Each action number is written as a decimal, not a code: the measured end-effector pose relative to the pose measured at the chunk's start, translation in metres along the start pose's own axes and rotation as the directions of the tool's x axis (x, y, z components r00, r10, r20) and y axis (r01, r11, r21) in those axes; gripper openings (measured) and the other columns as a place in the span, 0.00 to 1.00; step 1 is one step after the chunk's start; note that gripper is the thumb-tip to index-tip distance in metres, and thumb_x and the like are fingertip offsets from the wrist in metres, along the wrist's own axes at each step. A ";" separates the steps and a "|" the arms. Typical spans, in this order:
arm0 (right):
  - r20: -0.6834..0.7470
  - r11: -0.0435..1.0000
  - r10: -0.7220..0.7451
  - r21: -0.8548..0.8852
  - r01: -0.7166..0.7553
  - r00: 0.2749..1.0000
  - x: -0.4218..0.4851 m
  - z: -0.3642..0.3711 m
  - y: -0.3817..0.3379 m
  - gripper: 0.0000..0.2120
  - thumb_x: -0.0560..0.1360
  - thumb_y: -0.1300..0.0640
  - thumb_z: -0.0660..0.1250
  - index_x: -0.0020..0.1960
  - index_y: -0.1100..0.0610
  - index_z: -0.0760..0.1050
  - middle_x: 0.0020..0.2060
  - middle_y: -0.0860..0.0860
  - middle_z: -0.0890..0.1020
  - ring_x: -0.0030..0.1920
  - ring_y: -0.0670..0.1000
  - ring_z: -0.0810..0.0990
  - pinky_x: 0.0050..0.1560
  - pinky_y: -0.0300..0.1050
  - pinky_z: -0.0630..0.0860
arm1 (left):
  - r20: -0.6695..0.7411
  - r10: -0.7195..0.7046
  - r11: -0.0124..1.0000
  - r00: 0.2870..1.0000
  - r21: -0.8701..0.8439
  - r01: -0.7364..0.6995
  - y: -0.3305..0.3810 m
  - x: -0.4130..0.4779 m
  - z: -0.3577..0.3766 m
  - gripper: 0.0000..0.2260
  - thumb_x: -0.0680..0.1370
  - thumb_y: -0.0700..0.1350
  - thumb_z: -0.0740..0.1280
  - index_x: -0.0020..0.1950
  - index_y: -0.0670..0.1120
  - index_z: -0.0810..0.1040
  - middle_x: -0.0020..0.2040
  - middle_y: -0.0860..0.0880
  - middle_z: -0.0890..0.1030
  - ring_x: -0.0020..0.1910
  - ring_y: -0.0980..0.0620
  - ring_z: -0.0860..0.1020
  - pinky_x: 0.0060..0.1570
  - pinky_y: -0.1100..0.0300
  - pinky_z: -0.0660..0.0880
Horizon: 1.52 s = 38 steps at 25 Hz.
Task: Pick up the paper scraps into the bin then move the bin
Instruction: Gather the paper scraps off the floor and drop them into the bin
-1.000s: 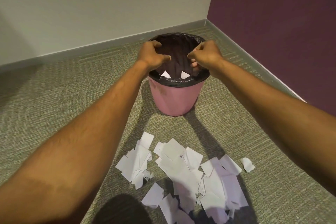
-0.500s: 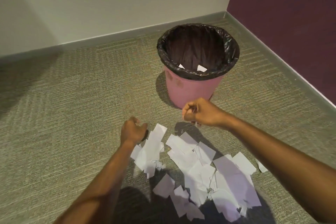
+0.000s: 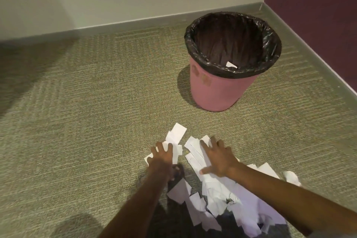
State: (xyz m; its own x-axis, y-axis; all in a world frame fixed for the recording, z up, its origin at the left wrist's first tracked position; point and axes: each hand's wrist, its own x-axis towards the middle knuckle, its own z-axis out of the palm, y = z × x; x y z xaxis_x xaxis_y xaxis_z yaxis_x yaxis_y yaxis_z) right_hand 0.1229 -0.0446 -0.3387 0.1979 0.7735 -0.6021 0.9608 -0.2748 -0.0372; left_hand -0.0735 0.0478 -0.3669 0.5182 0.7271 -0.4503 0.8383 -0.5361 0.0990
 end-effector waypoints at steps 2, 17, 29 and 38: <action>-0.044 0.999 -0.018 -0.049 0.016 0.999 -0.003 0.009 -0.014 0.50 0.70 0.34 0.68 0.79 0.53 0.44 0.76 0.65 0.51 0.72 0.72 0.57 0.64 0.68 0.66 | -0.047 0.076 0.996 0.996 -0.035 -0.078 -0.001 0.004 -0.003 0.35 0.52 0.56 0.81 0.53 0.44 0.72 0.44 0.38 0.77 0.36 0.40 0.75 0.23 0.51 0.76; -0.283 0.964 -0.083 0.220 0.149 0.955 -0.005 0.005 -0.036 0.20 0.68 0.72 0.65 0.59 0.60 0.73 0.65 0.61 0.64 0.59 0.65 0.72 0.46 0.54 0.76 | -0.400 0.248 0.961 0.882 -0.012 -0.275 0.009 0.002 -0.038 0.02 0.68 0.36 0.65 0.36 0.41 0.74 0.28 0.43 0.74 0.22 0.43 0.74 0.20 0.59 0.67; -0.290 0.598 0.114 0.784 0.168 0.950 -0.013 -0.049 -0.001 0.08 0.66 0.65 0.79 0.44 0.58 0.86 0.50 0.50 0.77 0.54 0.51 0.76 0.61 0.49 0.76 | -0.274 0.066 0.941 0.959 -0.302 -0.151 0.014 0.012 -0.156 0.15 0.78 0.35 0.65 0.32 0.45 0.73 0.30 0.49 0.75 0.27 0.55 0.71 0.25 0.65 0.62; -0.363 0.189 0.192 0.925 0.328 0.912 -0.105 -0.190 0.035 0.11 0.67 0.74 0.74 0.45 0.62 0.85 0.41 0.52 0.86 0.39 0.46 0.84 0.40 0.35 0.79 | -0.661 -0.026 0.687 0.750 -0.557 -0.467 0.036 -0.012 -0.330 0.09 0.76 0.41 0.71 0.55 0.42 0.83 0.46 0.49 0.84 0.41 0.50 0.81 0.35 0.59 0.73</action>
State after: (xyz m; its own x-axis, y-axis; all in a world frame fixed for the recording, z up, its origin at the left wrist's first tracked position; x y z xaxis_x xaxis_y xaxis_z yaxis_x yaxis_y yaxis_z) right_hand 0.1722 -0.0268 -0.1258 0.4350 0.8599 -0.2670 0.0666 -0.3265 -0.9429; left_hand 0.0062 0.1619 -0.0648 0.4786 0.8428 0.2462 0.4284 -0.4689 0.7724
